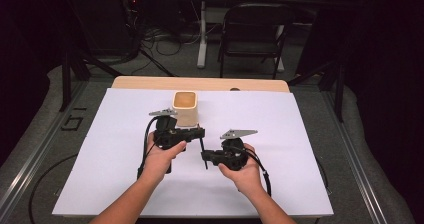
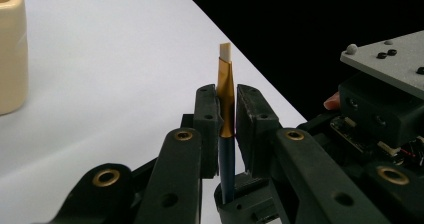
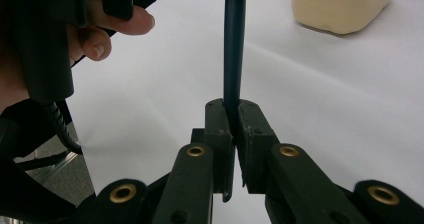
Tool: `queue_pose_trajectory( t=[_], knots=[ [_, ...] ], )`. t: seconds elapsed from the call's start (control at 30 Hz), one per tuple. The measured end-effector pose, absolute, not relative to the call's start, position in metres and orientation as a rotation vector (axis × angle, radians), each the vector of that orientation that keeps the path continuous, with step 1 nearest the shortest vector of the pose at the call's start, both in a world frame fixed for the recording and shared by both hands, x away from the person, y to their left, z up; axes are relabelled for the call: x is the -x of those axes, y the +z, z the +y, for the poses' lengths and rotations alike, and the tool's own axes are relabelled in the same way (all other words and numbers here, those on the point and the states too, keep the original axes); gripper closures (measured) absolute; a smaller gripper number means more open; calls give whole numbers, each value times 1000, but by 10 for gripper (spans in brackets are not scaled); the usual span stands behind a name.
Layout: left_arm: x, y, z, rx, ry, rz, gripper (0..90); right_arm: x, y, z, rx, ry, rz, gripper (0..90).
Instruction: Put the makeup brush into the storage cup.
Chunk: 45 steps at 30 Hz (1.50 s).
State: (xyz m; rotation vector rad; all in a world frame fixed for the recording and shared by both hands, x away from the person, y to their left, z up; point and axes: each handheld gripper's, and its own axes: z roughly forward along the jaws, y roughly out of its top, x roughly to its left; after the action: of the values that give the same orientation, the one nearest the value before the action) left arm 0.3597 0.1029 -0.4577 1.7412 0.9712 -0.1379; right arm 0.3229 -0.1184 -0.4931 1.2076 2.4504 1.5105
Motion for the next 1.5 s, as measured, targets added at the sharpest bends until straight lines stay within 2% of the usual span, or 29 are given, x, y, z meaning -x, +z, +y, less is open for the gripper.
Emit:
queue_pose_trajectory(
  t=[0.4, 1.17, 1.37, 1.5],
  knots=[
    [-361, -458, 104, -1736, -176, 983, 834, -322, -494, -118, -1182, 1479, 2468, 844],
    [-360, -458, 111, -1719, -182, 1008, 838, -324, -494, -113, -1164, 1490, 2474, 841],
    [-359, -457, 112, -1714, -163, 1005, 839, -324, -493, -113, -1166, 1506, 2472, 713],
    [-357, -454, 112, -1720, -113, 997, 838, -324, -494, -113, -1162, 1498, 2458, 668]
  ],
)
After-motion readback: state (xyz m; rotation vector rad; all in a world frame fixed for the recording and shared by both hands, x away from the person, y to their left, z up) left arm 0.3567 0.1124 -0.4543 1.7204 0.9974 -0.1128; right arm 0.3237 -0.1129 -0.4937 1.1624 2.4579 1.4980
